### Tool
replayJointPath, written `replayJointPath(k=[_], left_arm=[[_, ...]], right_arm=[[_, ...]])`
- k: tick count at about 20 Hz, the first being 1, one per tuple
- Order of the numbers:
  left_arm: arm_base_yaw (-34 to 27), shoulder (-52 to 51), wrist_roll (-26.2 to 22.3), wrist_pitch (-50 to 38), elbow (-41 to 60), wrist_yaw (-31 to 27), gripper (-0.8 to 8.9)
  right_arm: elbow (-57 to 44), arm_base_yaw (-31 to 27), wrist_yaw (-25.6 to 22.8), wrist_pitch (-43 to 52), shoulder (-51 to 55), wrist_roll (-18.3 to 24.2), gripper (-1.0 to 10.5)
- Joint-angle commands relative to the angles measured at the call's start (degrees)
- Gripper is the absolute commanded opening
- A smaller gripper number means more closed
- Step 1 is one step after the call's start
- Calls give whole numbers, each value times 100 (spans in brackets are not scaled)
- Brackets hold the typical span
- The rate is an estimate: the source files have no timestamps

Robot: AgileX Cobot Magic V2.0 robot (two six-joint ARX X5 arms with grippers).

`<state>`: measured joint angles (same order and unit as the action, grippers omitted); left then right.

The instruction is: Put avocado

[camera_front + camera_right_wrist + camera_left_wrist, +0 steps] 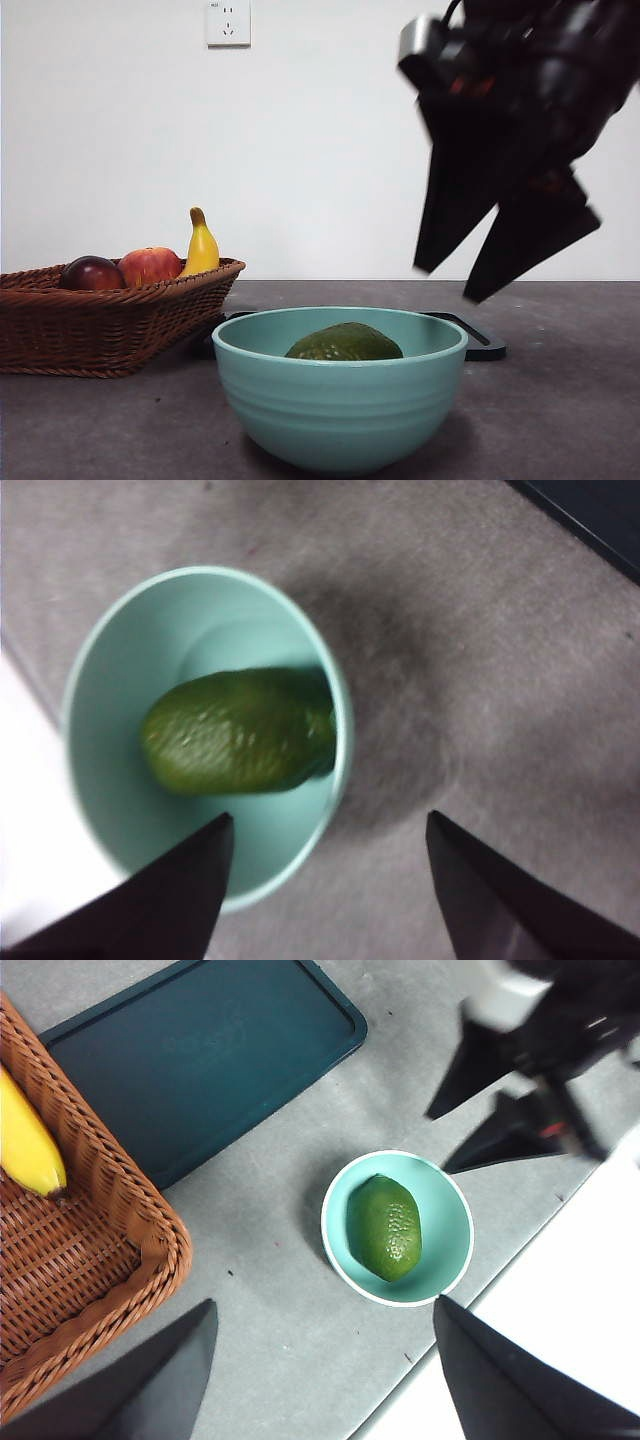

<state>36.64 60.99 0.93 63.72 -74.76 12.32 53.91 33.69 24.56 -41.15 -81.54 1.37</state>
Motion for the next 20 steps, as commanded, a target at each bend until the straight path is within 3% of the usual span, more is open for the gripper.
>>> replayJointPath(k=[1, 5, 12, 17, 20], left_arm=[[39, 31, -50, -28, -101, 24, 342], [39, 31, -50, -28, -101, 24, 343], [39, 31, -50, -28, -101, 24, 342], [39, 31, -50, -28, -101, 24, 342], [39, 31, -48, -28, -101, 24, 343]], right_arm=[[109, 181, -138, 238, -334, -144, 257], [109, 393, -605, 472, -682, -267, 175], [109, 645, -658, 651, -837, -302, 14], [247, 688, -643, 710, -824, -588, 12], [817, 573, -664, 476, -826, -590, 12]])
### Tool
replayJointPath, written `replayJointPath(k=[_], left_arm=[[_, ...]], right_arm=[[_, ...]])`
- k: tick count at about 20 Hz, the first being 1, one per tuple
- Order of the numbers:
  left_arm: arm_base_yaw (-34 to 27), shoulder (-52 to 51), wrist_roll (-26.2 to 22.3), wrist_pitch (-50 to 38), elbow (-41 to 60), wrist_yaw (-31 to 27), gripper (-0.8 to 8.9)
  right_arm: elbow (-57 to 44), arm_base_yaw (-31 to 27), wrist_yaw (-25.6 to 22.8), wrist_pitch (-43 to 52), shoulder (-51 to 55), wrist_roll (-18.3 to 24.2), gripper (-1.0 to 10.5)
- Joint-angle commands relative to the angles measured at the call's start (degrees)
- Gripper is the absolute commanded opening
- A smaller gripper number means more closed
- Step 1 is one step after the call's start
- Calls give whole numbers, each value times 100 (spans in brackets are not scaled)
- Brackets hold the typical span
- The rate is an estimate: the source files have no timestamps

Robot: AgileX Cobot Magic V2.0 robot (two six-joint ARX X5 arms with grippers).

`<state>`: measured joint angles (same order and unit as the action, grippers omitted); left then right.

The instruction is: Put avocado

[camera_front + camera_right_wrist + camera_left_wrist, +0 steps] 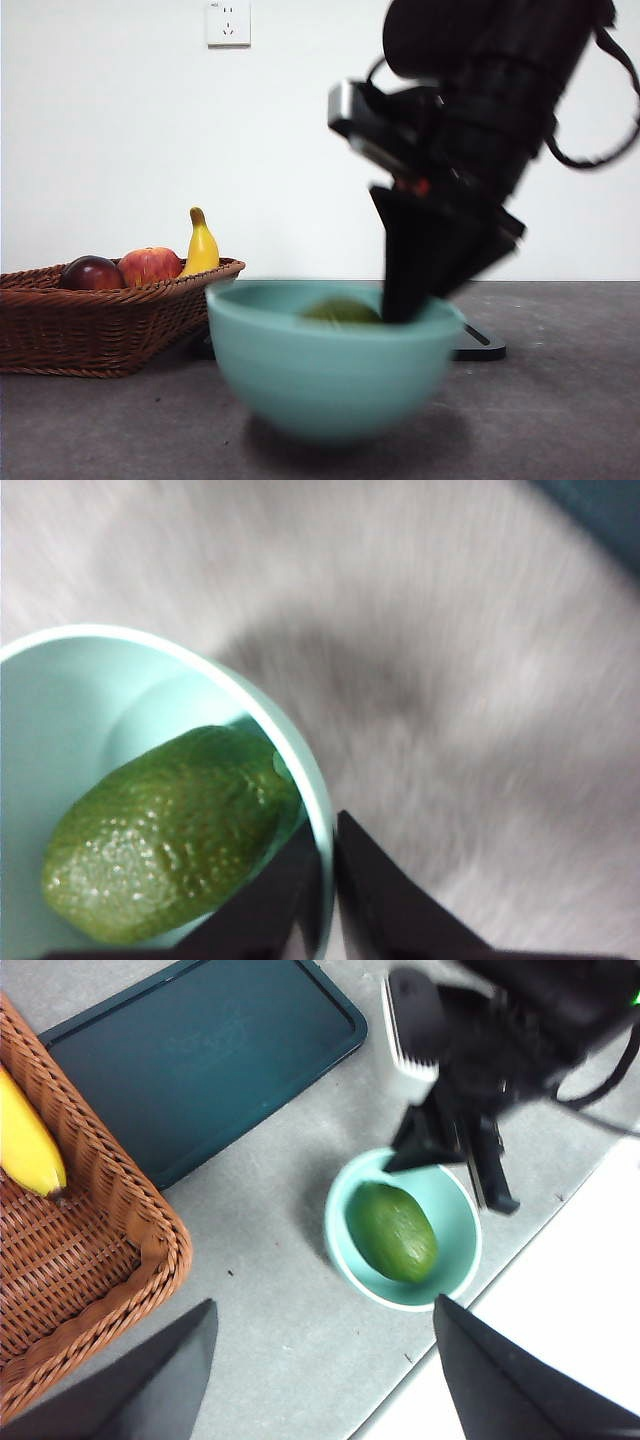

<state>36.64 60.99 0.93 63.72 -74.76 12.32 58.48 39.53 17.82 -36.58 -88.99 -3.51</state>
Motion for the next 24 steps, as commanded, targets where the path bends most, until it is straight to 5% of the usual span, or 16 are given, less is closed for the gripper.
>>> replayJointPath(k=[1, 13, 24], left_arm=[[39, 31, -50, -28, -101, 24, 343], [39, 31, -50, -26, -101, 24, 342], [39, 31, -50, 72, -101, 24, 343]], right_arm=[[599, -94, 2, -37, -83, -103, 12], [3217, -1259, -140, -813, -1884, 9, 12], [3613, -1598, -144, -564, -3018, 2, 12]])
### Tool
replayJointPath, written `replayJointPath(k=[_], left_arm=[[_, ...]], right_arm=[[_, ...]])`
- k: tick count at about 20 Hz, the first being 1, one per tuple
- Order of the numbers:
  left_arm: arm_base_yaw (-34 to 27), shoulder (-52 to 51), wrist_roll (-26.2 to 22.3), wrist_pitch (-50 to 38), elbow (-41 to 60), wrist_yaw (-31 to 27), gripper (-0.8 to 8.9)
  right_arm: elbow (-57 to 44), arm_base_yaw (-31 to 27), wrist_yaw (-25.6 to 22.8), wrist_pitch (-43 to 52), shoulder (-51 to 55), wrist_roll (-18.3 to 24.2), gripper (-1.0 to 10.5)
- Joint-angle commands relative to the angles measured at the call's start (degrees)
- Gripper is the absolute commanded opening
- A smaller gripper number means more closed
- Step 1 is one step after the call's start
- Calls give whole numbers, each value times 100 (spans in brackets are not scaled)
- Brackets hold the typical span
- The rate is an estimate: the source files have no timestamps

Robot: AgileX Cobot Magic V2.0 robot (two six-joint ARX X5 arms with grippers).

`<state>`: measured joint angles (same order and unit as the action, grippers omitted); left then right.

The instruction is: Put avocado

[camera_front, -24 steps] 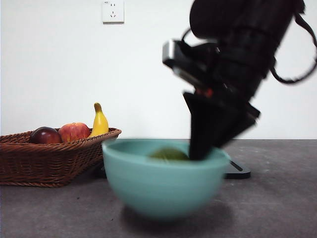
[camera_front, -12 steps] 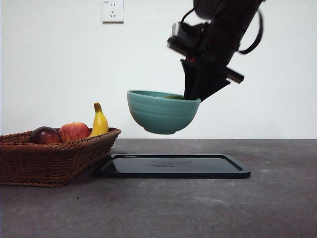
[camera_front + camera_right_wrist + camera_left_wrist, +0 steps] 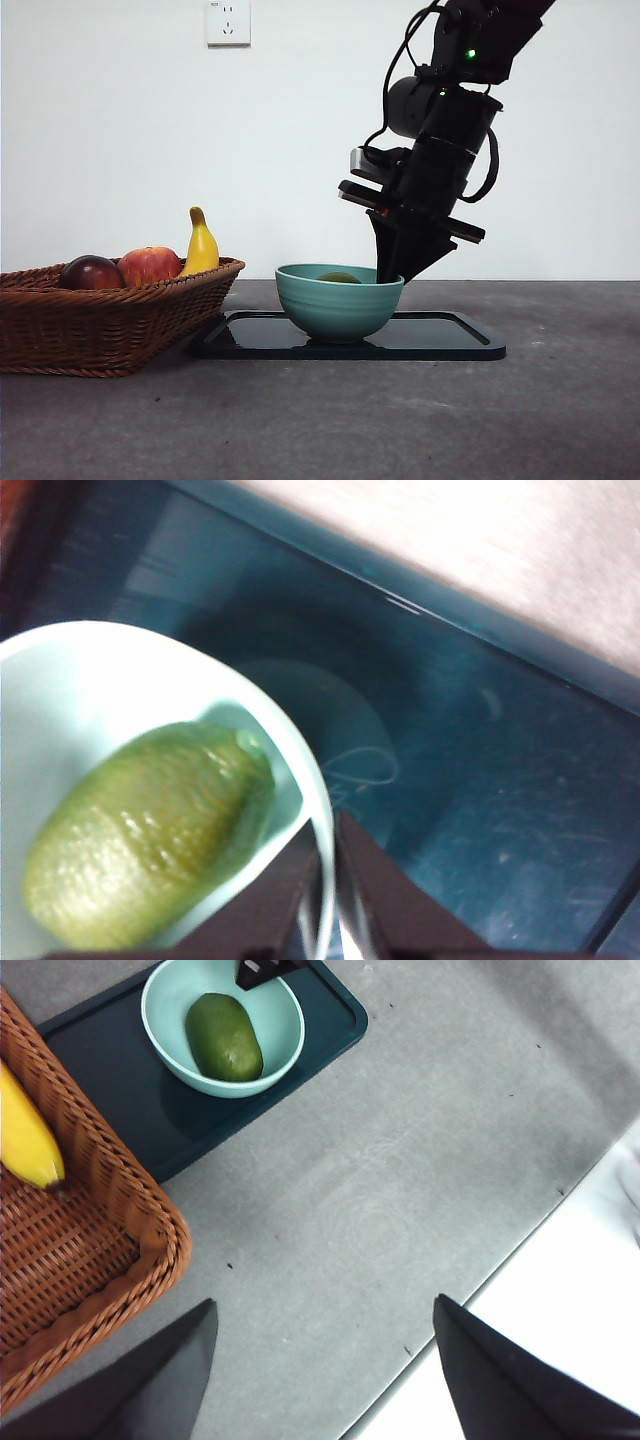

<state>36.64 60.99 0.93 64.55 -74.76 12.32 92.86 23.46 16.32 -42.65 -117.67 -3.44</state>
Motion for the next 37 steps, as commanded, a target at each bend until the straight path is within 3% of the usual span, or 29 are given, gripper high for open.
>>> replayJointPath(k=[1, 6, 10, 13, 17, 26, 33, 37], left_arm=[[39, 31, -50, 13, -101, 24, 343], [39, 31, -50, 17, -101, 22, 343], [39, 31, -50, 20, -101, 22, 343], [39, 31, -50, 20, -101, 22, 343], [39, 31, -50, 17, -101, 22, 343], [39, 31, -50, -118, -101, 22, 343], [39, 31, -52, -164, -101, 22, 343], [39, 31, -50, -164, -101, 22, 343]], right_arm=[[175, -9, 7, 31, -175, -2, 12], [175, -2, 9, -9, -179, -11, 16], [177, -4, 2, -35, -76, -118, 160], [177, -9, -138, -44, 243, -127, 187], [177, -9, -284, -229, 933, -103, 190], [170, 214, -262, -1801, 3021, 269, 193], [136, 800, -264, -2459, 4382, 267, 193], [-426, 1259, -267, -2468, 5130, 258, 193]])
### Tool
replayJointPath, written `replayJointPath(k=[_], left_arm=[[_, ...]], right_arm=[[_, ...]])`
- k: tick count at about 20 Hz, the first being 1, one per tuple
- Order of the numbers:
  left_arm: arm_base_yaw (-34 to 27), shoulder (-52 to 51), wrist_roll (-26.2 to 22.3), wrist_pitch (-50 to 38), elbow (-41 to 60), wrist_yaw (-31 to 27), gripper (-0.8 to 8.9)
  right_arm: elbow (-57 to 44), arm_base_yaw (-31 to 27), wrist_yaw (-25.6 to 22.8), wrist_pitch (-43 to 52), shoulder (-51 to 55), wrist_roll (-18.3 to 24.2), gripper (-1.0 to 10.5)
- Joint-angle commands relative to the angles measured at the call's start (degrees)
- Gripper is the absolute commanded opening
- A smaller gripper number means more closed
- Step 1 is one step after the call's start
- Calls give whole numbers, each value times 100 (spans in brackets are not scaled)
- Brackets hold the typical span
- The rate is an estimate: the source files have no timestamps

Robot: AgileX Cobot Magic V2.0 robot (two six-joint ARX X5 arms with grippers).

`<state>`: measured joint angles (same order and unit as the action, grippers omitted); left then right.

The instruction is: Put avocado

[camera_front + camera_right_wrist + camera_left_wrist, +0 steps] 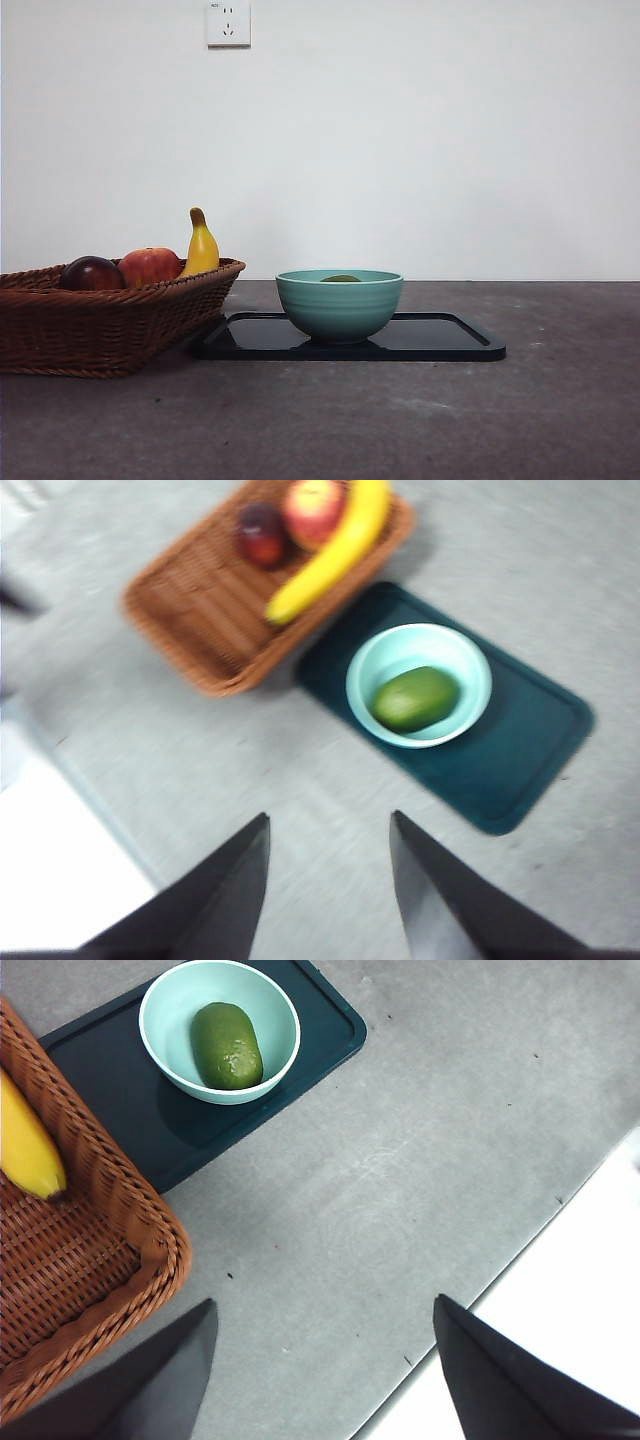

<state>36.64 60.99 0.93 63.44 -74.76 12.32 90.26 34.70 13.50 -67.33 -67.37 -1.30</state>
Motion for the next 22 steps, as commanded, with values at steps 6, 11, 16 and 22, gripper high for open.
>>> replayJointPath(k=[6, 11, 16, 22], left_arm=[[39, 31, -50, -48, -101, 22, 343], [39, 31, -50, -48, -101, 22, 343], [39, 31, -50, -44, -101, 22, 343], [39, 31, -48, -39, -101, 22, 337]], right_arm=[[-2295, 505, 39, 699, 1438, -240, 193], [-3532, 590, 485, 1034, 2177, -476, 193], [-3613, 590, 514, 1113, 2258, -474, 193], [-3613, 590, 514, 1128, 2256, -472, 192]])
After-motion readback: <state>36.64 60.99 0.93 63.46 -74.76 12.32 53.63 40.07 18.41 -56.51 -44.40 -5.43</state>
